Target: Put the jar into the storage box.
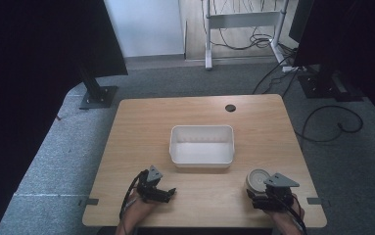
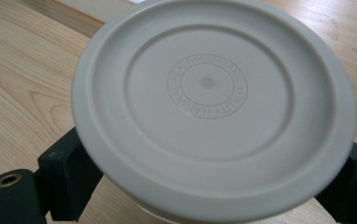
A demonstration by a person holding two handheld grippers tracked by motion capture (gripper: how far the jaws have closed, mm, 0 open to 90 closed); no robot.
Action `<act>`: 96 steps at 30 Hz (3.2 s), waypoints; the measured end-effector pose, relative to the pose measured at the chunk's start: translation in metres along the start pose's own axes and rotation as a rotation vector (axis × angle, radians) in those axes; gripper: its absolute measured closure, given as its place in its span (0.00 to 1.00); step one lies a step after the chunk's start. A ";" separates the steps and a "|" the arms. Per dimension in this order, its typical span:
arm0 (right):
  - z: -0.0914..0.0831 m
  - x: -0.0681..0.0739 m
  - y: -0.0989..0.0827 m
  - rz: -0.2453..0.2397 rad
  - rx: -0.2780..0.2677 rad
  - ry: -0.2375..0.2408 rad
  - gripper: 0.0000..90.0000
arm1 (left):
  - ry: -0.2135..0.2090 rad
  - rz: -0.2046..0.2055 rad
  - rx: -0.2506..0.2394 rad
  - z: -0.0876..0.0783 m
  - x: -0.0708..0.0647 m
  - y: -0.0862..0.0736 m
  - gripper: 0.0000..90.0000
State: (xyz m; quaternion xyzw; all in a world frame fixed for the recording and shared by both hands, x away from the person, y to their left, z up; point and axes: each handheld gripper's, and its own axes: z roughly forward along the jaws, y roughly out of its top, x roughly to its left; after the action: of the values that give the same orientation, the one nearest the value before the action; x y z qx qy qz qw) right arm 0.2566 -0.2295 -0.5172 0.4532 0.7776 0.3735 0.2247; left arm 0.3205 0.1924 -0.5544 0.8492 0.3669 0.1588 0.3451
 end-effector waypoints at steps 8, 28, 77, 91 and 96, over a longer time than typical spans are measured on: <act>0.004 0.005 0.006 -0.008 0.000 0.011 0.11 | 0.000 0.000 0.000 0.000 0.000 0.000 0.01; 0.021 0.019 0.029 -0.025 -0.021 0.042 0.11 | 0.000 0.000 0.001 0.000 0.000 0.000 0.02; 0.063 0.060 0.087 -0.055 -0.066 0.131 0.11 | 0.000 -0.002 0.000 0.000 0.000 0.000 0.02; 0.077 0.071 0.110 -0.080 -0.078 0.133 0.11 | -0.003 0.003 0.001 0.000 0.000 0.000 0.02; 0.083 0.074 0.117 -0.083 -0.079 0.128 0.11 | -0.004 0.003 0.001 0.000 0.000 0.000 0.02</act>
State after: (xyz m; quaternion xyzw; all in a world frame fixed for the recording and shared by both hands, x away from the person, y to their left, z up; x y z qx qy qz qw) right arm 0.3399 -0.0979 -0.4777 0.3866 0.7930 0.4225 0.2078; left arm 0.3206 0.1929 -0.5544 0.8501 0.3651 0.1576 0.3453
